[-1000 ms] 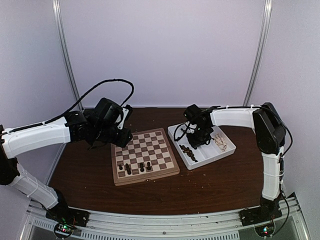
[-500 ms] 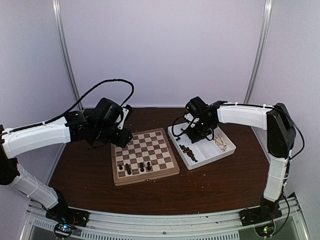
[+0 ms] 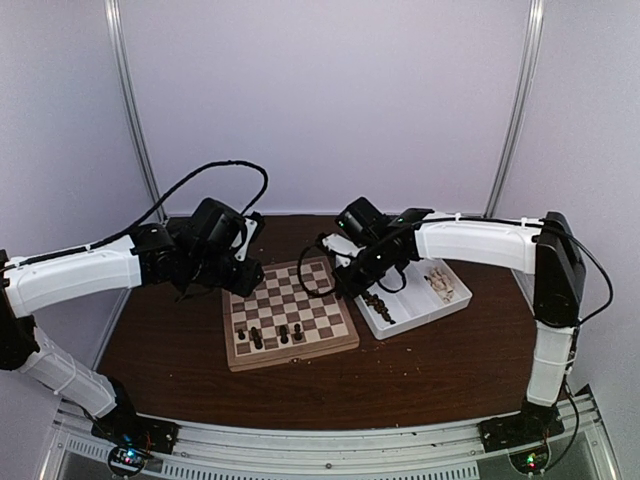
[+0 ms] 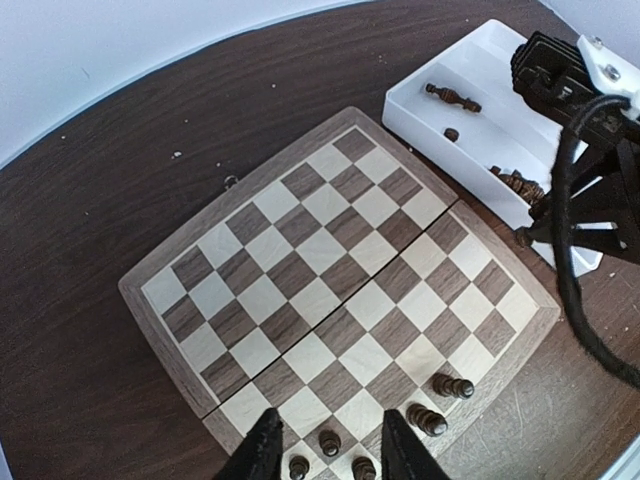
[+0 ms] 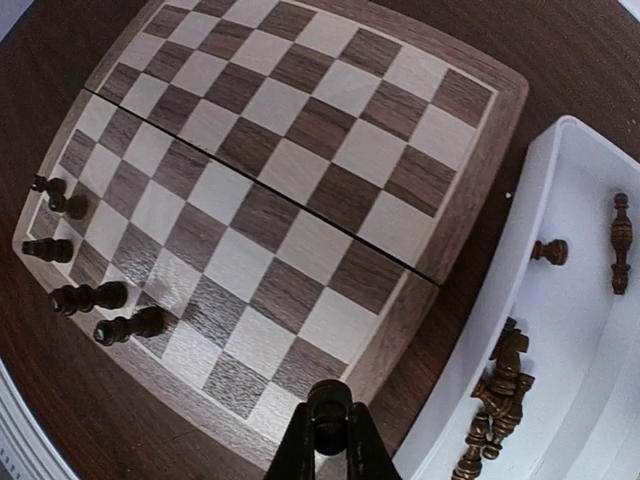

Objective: Set up the chess pieces on the board
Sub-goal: Pick up the chess piece from the storage box, then place the chess piece on the chessboard.

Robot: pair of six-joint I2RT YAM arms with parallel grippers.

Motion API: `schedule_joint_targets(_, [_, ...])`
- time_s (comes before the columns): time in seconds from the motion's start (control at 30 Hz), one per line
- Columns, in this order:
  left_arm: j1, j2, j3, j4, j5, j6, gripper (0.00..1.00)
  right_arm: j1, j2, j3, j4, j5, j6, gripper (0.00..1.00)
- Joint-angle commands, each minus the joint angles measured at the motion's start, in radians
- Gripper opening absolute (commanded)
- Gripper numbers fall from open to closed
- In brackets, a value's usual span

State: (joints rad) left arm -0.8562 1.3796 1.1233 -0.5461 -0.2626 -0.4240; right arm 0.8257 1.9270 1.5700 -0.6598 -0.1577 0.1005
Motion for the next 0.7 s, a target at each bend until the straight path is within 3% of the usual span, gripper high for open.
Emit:
schedule_joint_targets(0.0, [0.008,-0.036,-0.024,0.041,-0.025,0.008,0.35,0.033,0.051,0.05,-0.004,-0.035,-0.022,0.07])
schedule_joint_targets(0.67, [0.012,-0.088,-0.061,0.038,-0.079,-0.009,0.34,0.094,0.179,0.117,-0.035,-0.016,-0.022,0.08])
